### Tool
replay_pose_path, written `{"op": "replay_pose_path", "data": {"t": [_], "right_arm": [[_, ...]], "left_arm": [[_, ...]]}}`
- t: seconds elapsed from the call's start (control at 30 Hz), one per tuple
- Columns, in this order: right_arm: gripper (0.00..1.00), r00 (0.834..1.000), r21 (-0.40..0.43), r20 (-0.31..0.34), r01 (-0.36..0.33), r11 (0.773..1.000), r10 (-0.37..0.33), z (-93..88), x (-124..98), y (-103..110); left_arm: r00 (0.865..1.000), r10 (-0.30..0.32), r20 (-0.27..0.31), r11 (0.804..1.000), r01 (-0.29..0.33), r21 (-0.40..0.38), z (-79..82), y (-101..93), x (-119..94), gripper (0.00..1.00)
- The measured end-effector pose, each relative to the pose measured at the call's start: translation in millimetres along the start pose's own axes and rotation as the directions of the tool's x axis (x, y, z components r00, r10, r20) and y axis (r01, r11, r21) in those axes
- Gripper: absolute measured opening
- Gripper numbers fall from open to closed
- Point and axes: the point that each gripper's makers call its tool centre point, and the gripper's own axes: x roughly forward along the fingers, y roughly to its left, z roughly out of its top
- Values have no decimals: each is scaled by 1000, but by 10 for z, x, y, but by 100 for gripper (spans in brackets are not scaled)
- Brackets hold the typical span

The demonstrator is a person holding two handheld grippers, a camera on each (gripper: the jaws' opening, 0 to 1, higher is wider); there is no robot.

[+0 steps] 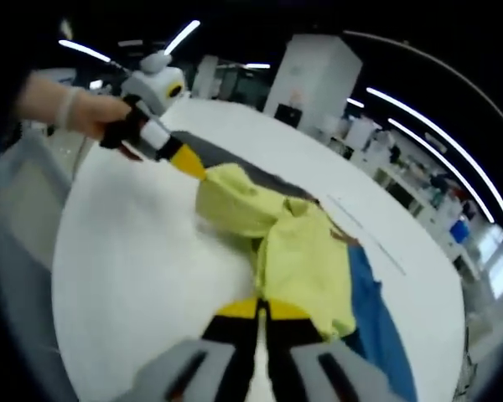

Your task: Fold the garment on the visible template until the final outline fits inside the template.

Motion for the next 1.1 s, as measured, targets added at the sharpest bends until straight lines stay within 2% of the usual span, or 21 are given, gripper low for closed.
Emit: {"op": "replay_pose_path", "data": {"t": [0.17,0.3,0.4,0.57,0.77,1.1], "right_arm": [[0,1000,20,-6,-9,1000,9,-115,-168,140],[0,999,24,-20,-32,999,32,-244,-317,292],[0,999,48,-28,-45,998,47,-325,-402,375],[0,997,81,-48,-57,995,61,-454,-508,500],[0,996,96,-65,-62,993,68,-546,-638,572],[0,996,145,-86,-22,989,35,-687,-960,488]], "left_arm": [[1000,10,-29,998,-12,-55,-171,28,-304,0],[998,22,-55,989,-30,-144,-309,116,-584,0],[995,46,-87,989,-57,-138,-433,185,-747,0],[990,83,-113,978,-102,-180,-587,332,-964,0],[982,135,-136,970,-159,-185,-620,496,-1128,0],[974,137,-179,965,-172,-200,-645,558,-1132,0]]}}
